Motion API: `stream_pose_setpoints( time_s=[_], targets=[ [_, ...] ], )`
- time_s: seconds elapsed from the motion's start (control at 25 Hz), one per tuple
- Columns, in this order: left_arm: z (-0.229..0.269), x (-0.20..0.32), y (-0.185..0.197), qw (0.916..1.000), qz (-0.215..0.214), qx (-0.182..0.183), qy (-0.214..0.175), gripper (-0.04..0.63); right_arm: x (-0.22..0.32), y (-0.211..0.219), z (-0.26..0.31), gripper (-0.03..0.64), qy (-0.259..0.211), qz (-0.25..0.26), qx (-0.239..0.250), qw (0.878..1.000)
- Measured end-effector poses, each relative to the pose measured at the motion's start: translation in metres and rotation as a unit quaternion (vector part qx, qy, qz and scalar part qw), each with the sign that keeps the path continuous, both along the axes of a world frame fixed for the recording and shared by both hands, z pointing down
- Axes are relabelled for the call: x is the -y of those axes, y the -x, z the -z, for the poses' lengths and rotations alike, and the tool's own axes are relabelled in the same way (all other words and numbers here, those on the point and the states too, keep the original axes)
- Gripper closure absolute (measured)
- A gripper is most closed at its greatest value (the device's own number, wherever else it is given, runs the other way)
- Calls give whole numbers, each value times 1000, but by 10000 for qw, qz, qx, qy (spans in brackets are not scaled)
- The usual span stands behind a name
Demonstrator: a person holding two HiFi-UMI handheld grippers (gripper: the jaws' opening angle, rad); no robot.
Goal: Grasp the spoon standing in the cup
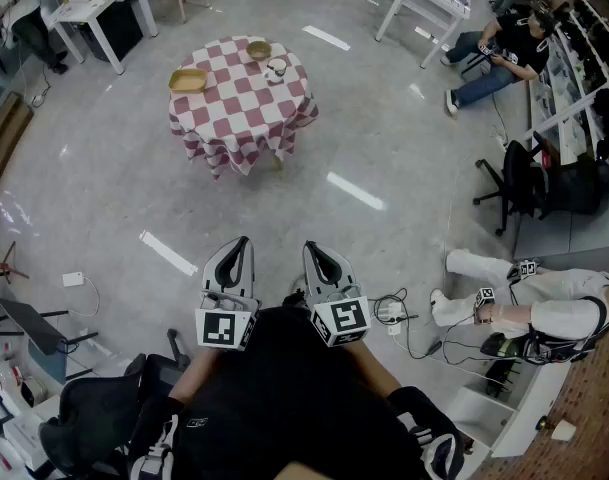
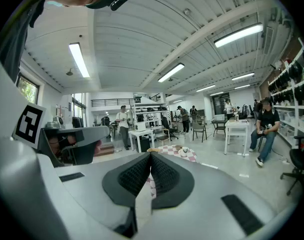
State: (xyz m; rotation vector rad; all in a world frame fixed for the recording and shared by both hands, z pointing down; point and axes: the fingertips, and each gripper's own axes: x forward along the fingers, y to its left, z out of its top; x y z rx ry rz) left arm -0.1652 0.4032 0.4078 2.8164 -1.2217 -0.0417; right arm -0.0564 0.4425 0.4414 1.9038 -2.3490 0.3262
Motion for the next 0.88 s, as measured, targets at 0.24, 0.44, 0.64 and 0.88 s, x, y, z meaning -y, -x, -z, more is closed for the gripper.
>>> stream_pose_setpoints(
  time_s=[0.24, 0.44, 0.64, 0.88],
  targets=[
    [-5, -1, -7, 10000, -7, -2, 54, 588, -2, -8, -9, 591, -87, -22, 51, 9999],
    [-5, -6, -16, 10000, 40, 11, 75, 586, -3, -16, -9, 591, -82, 60, 116, 9999],
    [-7, -6, -30, 9999, 117, -3, 114, 586, 0, -32, -8, 591, -139, 57, 197, 9997],
    [-10, -11, -50, 9994, 314, 32, 147, 588, 2, -55, -14, 590, -125, 286, 193, 9993]
  ],
)
